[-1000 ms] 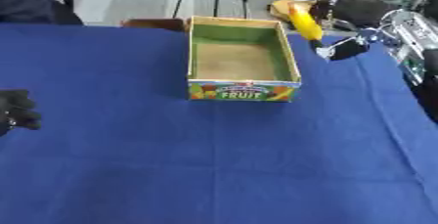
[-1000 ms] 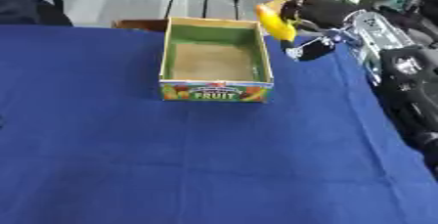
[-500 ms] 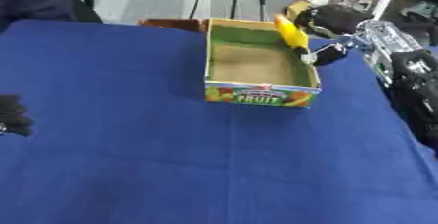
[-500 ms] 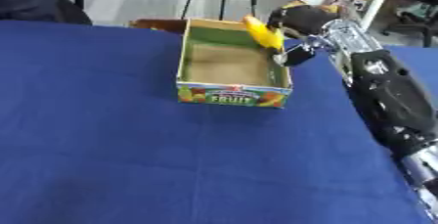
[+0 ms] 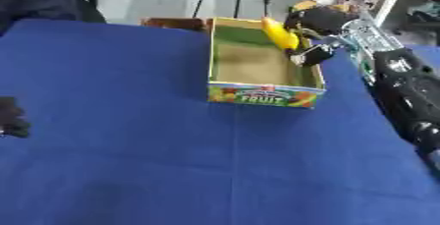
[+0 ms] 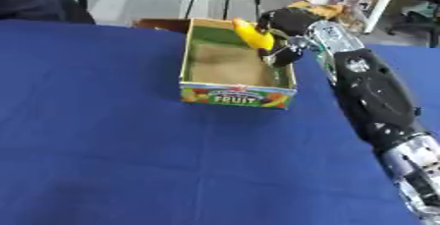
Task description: Pick up objects on the table and place them in the box.
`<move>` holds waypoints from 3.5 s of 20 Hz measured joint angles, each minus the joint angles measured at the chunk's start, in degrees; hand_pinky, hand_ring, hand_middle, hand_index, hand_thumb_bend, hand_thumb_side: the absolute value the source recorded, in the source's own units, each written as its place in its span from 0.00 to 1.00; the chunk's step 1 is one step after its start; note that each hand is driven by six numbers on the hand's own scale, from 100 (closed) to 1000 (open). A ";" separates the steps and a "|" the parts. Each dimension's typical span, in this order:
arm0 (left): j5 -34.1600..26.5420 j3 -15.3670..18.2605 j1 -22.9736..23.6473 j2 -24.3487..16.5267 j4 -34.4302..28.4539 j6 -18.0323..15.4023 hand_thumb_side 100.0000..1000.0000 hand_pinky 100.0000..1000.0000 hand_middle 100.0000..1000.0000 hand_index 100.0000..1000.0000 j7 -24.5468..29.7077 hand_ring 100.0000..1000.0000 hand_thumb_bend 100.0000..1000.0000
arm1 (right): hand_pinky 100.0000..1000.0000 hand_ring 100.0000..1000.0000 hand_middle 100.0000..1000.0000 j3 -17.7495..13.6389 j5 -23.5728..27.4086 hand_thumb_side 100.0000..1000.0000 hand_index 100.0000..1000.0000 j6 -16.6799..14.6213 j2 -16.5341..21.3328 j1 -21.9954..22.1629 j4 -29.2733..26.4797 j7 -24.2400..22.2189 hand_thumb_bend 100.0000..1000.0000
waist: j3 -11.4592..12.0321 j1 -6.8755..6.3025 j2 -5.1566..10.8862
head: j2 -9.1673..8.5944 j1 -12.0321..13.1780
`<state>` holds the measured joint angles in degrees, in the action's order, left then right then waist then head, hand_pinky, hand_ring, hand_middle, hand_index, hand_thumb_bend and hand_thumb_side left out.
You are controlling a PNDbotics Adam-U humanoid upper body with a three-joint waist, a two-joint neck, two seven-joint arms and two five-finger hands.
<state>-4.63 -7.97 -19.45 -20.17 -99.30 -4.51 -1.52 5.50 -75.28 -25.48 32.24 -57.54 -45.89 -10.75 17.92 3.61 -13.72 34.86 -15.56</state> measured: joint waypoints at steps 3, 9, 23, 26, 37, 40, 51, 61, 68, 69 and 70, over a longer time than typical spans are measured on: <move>-0.29 -0.35 -0.36 0.51 -0.02 0.05 0.80 0.49 0.52 0.69 0.30 0.51 0.51 | 0.76 0.82 0.79 -0.92 -1.62 0.28 0.57 0.58 -1.60 0.00 2.68 -0.47 0.00 | 0.52 -0.70 -0.47 | -0.30 -0.97; -0.53 -0.65 -0.75 1.00 -0.37 0.18 0.80 0.49 0.52 0.69 0.65 0.51 0.51 | 0.75 0.82 0.79 -3.08 -3.34 0.27 0.62 2.49 -3.47 0.08 7.05 -0.80 0.00 | 1.41 -1.48 -0.93 | -1.18 -2.49; -0.86 -0.66 -0.74 1.05 -0.71 0.29 0.80 0.49 0.52 0.69 0.76 0.51 0.51 | 0.74 0.82 0.79 -4.09 -4.78 0.26 0.91 3.22 -3.96 -0.30 8.72 0.69 0.00 | 1.51 -2.15 -0.94 | -1.96 -3.87; -0.86 -0.66 -0.74 1.27 -0.71 0.29 0.80 0.49 0.52 0.69 0.76 0.51 0.51 | 0.74 0.82 0.79 -3.99 -4.67 0.26 0.93 2.89 -4.20 -0.18 8.29 1.12 0.00 | 0.98 -2.22 -0.95 | -2.20 -3.90; -0.78 -0.24 -0.05 0.89 -0.72 0.27 0.79 0.50 0.52 0.69 0.38 0.51 0.51 | 0.71 0.83 0.79 -3.30 8.71 0.14 0.95 0.93 -1.62 0.15 -0.04 -0.89 0.00 | -4.89 -2.11 0.86 | -2.06 -0.98; -0.53 0.07 0.50 0.79 -0.70 0.17 0.79 0.50 0.52 0.69 0.05 0.51 0.51 | 0.72 0.83 0.79 -2.75 14.85 0.13 0.95 0.33 1.23 1.14 -5.12 -1.85 0.00 | -7.27 -1.59 1.38 | -1.63 0.65; 0.18 0.84 1.34 0.36 0.00 -0.31 0.80 0.50 0.53 0.69 -0.95 0.51 0.51 | 0.67 0.80 0.76 -2.38 31.04 0.00 0.88 1.58 11.56 16.20 -28.89 0.50 0.00 | -15.21 -2.15 1.29 | -1.62 5.45; 0.41 1.55 2.42 0.37 0.39 -0.49 0.80 0.50 0.53 0.69 -1.64 0.51 0.51 | 0.62 0.78 0.73 -7.30 39.64 0.00 0.85 7.93 11.54 33.31 -48.08 7.12 0.00 | -18.75 -3.55 0.66 | -1.28 7.74; 0.44 1.87 2.66 0.39 0.39 -0.58 0.80 0.49 0.53 0.69 -2.01 0.51 0.51 | 0.61 0.79 0.73 -9.05 40.52 0.00 0.86 9.46 8.57 38.90 -53.60 7.09 0.00 | -19.42 -4.09 0.66 | -0.13 8.43; 0.44 1.88 2.77 0.40 0.39 -0.55 0.80 0.49 0.53 0.69 -2.08 0.51 0.51 | 0.61 0.79 0.73 -9.17 40.62 0.02 0.86 9.63 8.16 39.31 -54.07 6.97 0.00 | -19.30 -4.10 0.66 | -0.05 8.45; 0.44 1.89 2.88 0.41 0.39 -0.52 0.80 0.49 0.53 0.69 -2.12 0.51 0.51 | 0.61 0.79 0.73 -9.28 40.68 0.03 0.86 9.77 7.74 39.64 -54.49 6.84 0.00 | -19.33 -4.10 0.66 | 0.16 8.47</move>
<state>-4.19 -6.08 -16.57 -19.76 -98.91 -5.02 -3.64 -3.77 -34.61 -15.70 39.99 -17.90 -100.38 -3.92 -1.40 -0.49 -13.07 35.02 -7.09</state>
